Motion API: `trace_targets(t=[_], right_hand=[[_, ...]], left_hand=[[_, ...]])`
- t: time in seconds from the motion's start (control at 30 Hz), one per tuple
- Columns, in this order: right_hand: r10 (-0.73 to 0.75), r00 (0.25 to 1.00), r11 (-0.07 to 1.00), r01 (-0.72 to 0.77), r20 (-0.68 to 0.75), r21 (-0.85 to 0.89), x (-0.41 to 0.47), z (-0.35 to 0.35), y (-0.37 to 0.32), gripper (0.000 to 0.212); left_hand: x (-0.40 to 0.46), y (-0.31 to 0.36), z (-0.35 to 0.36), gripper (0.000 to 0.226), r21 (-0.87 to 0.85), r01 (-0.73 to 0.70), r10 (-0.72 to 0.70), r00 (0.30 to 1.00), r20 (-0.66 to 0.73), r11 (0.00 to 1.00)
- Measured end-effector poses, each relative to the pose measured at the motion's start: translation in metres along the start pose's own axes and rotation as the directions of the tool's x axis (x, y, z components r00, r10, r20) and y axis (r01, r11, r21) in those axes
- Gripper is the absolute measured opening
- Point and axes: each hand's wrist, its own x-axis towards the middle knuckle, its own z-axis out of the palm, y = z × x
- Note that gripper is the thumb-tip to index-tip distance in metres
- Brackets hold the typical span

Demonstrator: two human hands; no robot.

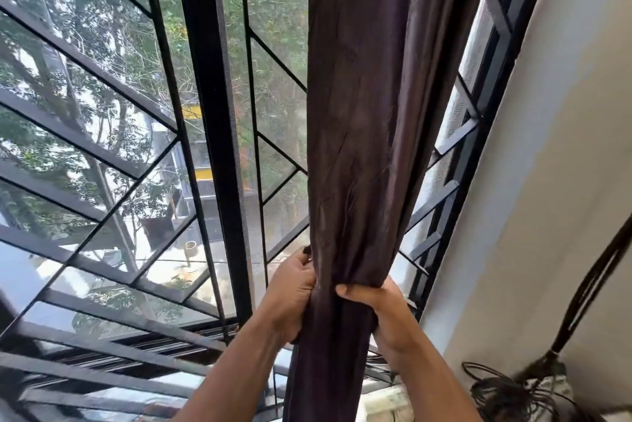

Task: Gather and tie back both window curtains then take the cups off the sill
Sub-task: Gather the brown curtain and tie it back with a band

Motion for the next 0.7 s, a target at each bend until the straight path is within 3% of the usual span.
trace_targets(t=[0.07, 0.17, 0.23, 0.3, 0.37, 0.43, 0.53, 0.63, 0.7], right_hand=[[0.039, 0.999, 0.999, -0.039, 0.021, 0.027, -0.002, -0.002, -0.004, 0.048], [0.036, 0.999, 0.999, -0.036, 0.004, 0.019, -0.003, -0.001, -0.003, 0.043], [0.024, 1.000, 0.999, -0.023, -0.020, 0.042, -0.003, -0.002, -0.001, 0.047], [0.014, 1.000, 0.998, -0.013, -0.018, 0.060, -0.002, -0.003, 0.000, 0.050], [0.012, 1.000, 0.996, -0.012, 0.002, 0.092, -0.003, -0.004, 0.000, 0.050], [0.013, 1.000, 0.994, -0.016, 0.026, 0.109, -0.004, -0.003, -0.002, 0.043], [0.012, 1.000, 0.995, -0.012, -0.006, 0.096, -0.004, -0.003, -0.003, 0.035], [0.025, 0.999, 0.995, -0.021, -0.041, 0.097, 0.000, -0.005, -0.005, 0.033], [0.041, 0.998, 0.997, -0.037, -0.052, 0.074, 0.001, -0.005, -0.007, 0.035]], left_hand=[[0.001, 0.002, 0.004, 0.021, 0.221, -0.081, 0.100, 0.992, -0.077, 0.972], [-0.003, 0.009, 0.010, 0.025, 0.493, -0.195, 0.258, 0.964, -0.062, 0.848], [-0.005, 0.012, 0.010, 0.045, 0.608, -0.198, 0.344, 0.930, -0.133, 0.769], [-0.009, 0.012, 0.004, 0.045, 0.731, -0.170, 0.401, 0.903, -0.152, 0.661], [-0.011, 0.005, -0.007, 0.033, 0.721, -0.162, 0.318, 0.945, -0.084, 0.673], [-0.017, -0.002, -0.025, 0.007, 0.590, -0.109, 0.139, 0.990, -0.005, 0.800], [-0.036, -0.008, -0.054, 0.035, 0.490, -0.010, -0.089, 0.980, 0.178, 0.872], [-0.047, -0.009, -0.076, 0.028, 0.457, -0.041, -0.122, 0.939, 0.322, 0.888], [-0.048, -0.008, -0.084, 0.035, 0.499, -0.022, -0.168, 0.928, 0.333, 0.867]])
